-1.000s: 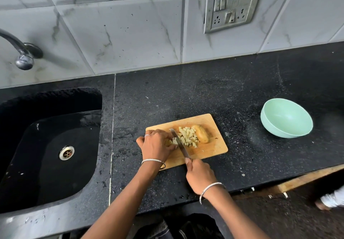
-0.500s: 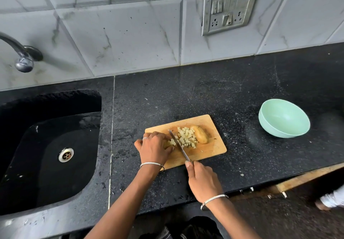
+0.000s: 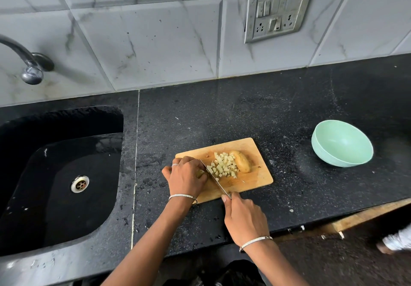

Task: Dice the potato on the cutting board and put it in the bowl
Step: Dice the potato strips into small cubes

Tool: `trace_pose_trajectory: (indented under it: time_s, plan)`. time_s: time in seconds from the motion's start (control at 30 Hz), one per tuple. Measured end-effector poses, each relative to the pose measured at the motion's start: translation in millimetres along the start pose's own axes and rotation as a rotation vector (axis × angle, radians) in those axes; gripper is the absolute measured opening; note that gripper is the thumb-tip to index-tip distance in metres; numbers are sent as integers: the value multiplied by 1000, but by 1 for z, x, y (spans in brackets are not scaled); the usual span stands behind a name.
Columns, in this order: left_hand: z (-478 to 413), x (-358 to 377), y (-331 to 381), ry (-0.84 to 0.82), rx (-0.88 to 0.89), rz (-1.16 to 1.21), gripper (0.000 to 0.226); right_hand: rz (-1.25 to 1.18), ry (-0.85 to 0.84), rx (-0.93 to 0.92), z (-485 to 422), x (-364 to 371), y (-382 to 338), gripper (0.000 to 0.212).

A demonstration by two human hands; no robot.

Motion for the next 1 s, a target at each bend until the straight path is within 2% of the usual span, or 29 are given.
trace_pose_trajectory:
  time_s: [0.4, 0.63, 0.83, 1.0]
  plan:
    - [-2, 1, 3, 6, 16, 37, 15, -51, -47, 40, 0, 4, 3, 38]
    - [-7, 3, -3, -1, -35, 125, 9, -75, -95, 46, -10, 7, 2, 36]
    - [-7, 2, -2, 0, -36, 71, 9, -7, -49, 43, -10, 9, -1, 37]
    - [-7, 1, -2, -1, -18, 76, 11, -85, -75, 89, -8, 9, 10, 41]
Point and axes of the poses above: each hand's wrist, its own z-axis away from the middle knuckle, its own x-axis out of the palm, y = z × x, the point moved 9 cm from there along -z, towards the middle knuckle, and after that the axes turned 5 degrees about z, right-handed, at the moved point
